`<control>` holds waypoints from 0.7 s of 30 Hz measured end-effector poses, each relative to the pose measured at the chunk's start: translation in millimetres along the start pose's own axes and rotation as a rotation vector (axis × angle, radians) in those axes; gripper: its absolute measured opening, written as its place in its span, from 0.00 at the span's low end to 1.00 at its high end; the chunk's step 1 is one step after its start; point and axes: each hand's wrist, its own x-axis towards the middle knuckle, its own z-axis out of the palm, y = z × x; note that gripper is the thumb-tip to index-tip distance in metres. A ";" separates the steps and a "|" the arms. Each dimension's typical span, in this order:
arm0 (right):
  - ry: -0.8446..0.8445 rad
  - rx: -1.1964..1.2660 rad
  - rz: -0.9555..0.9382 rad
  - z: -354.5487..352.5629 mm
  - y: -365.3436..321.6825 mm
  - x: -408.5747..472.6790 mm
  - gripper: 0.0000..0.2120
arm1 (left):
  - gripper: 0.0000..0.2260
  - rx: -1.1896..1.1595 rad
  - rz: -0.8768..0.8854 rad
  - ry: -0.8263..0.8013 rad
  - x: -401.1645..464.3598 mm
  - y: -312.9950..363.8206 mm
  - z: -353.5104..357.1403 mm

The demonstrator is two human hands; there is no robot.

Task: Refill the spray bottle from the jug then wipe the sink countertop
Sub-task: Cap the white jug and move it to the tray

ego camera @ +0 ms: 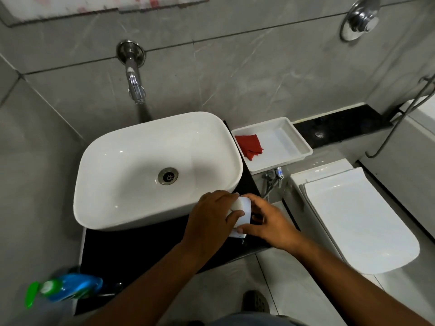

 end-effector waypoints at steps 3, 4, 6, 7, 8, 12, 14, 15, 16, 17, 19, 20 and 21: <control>-0.003 0.009 0.004 0.3 0.7 0.1 0.32 | 0.18 -0.052 0.127 -0.150 10.4 -10.0 -4.2; -0.008 0.015 0.006 -0.1 0.7 -0.2 0.33 | 0.23 -0.082 0.143 -0.234 11.8 -13.6 -5.5; -0.016 0.015 0.008 -0.8 0.5 -1.2 0.33 | 0.35 -0.109 0.096 -0.325 9.9 -18.8 -6.3; -0.016 0.012 0.008 -1.1 0.3 -1.7 0.33 | 0.38 -0.110 0.030 -0.302 8.0 -18.8 -5.8; -0.015 0.009 0.006 -1.1 0.1 -2.3 0.32 | 0.39 -0.105 -0.058 -0.236 6.4 -16.7 -5.0; -0.004 -0.004 0.005 -0.1 -0.1 -2.9 0.32 | 0.25 0.150 -0.144 -0.061 11.1 -8.0 -5.4; 0.001 0.001 0.016 -1.1 1.5 -4.0 0.32 | 0.19 0.192 -0.081 -0.159 8.9 -13.8 -5.4; 0.006 0.007 0.023 -1.9 2.8 -4.7 0.32 | 0.23 0.199 -0.097 -0.234 7.4 -17.9 -6.3; 0.011 0.013 0.026 -2.4 4.0 -5.1 0.32 | 0.29 0.203 -0.134 -0.280 6.7 -21.3 -8.4; 0.012 0.017 0.026 -2.2 4.3 -5.2 0.32 | 0.33 0.205 -0.177 -0.277 6.5 -22.2 -10.6; 0.002 0.006 0.023 0.3 2.3 -4.5 0.32 | 0.38 0.218 -0.235 -0.192 8.5 -15.6 -14.0; -0.005 -0.003 0.018 2.0 0.8 -3.4 0.32 | 0.39 0.220 -0.243 -0.150 10.5 -10.5 -14.1; -0.012 -0.010 0.011 3.7 -0.3 -2.3 0.32 | 0.38 0.220 -0.231 -0.115 12.5 -6.0 -13.2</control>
